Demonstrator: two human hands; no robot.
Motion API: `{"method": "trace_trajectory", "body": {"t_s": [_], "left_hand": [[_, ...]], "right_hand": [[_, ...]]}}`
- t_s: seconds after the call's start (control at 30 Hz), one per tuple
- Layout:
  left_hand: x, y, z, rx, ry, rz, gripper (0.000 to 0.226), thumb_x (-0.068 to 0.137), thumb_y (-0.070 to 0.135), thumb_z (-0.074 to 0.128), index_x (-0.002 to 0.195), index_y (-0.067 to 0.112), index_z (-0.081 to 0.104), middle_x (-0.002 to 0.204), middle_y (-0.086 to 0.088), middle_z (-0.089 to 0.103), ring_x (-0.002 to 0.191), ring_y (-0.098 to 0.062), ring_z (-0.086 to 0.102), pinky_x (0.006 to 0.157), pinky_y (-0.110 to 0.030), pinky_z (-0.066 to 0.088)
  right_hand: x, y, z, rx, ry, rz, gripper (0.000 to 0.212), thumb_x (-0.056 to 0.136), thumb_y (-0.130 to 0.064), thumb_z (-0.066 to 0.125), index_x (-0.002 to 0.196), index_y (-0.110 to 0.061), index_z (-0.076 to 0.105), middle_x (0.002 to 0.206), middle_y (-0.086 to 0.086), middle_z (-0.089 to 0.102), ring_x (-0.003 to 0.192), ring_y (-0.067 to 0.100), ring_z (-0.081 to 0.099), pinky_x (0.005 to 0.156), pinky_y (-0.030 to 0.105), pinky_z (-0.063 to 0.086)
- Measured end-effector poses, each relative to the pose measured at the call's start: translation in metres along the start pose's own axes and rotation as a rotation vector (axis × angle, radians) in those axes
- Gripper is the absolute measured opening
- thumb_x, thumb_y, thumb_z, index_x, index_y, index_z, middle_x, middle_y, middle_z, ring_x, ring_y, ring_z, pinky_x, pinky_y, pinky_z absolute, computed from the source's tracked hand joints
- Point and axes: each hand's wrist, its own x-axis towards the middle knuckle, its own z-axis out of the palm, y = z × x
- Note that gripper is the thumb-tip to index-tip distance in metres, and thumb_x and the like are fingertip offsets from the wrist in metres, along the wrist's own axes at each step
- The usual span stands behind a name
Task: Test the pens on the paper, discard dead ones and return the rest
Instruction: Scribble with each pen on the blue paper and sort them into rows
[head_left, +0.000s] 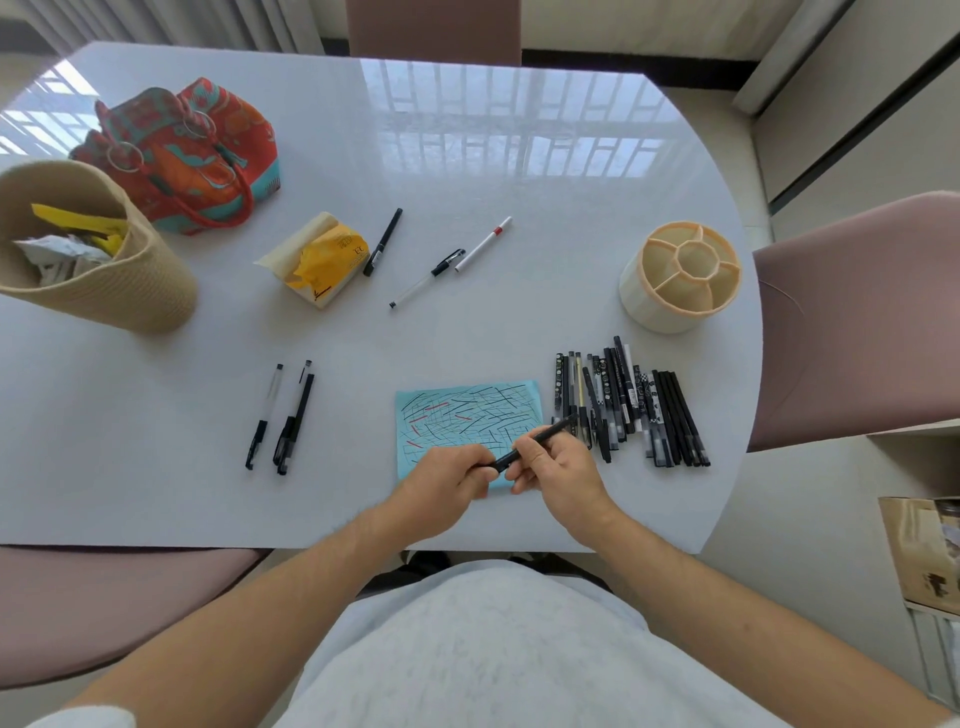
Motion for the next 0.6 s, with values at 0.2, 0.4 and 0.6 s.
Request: {"method": "trace_trajectory", "body": {"t_s": [0.2,0.4,0.6], "left_hand": [[0.018,-0.009,-0.014,0.058,0.055,-0.036,0.027,0.097,0.042,0.058,0.119,0.03,0.066,0.112,0.016,0.068,0.104,-0.001,0.059,0.091,-0.028,0.048],[0.009,-0.054,-0.035,0.249,0.227,-0.061,0.033,0.092,0.027,0.066,0.125,0.023,0.063,0.129,0.005,0.06,0.127,-0.016,0.047,0.103,-0.032,0.042],[-0.002,-0.081,-0.046,0.325,0.274,-0.106,0.04,0.089,0.027,0.07,0.128,0.019,0.062,0.141,-0.003,0.05,0.135,-0.021,0.04,0.108,-0.039,0.04]], "right_hand": [[0.04,-0.025,-0.041,-0.282,0.075,0.02,0.022,0.104,-0.026,0.058,0.091,-0.01,0.064,0.075,0.007,0.073,0.06,0.017,0.065,0.06,0.038,0.059],[0.08,-0.033,-0.082,-0.943,0.195,0.021,0.018,0.095,-0.03,0.066,0.089,-0.017,0.056,0.082,0.0,0.062,0.075,0.017,0.059,0.058,0.027,0.04],[0.098,-0.035,-0.073,-1.134,0.208,-0.008,0.033,0.089,-0.031,0.073,0.112,-0.015,0.056,0.097,0.002,0.066,0.09,0.026,0.063,0.076,0.038,0.053]]}}
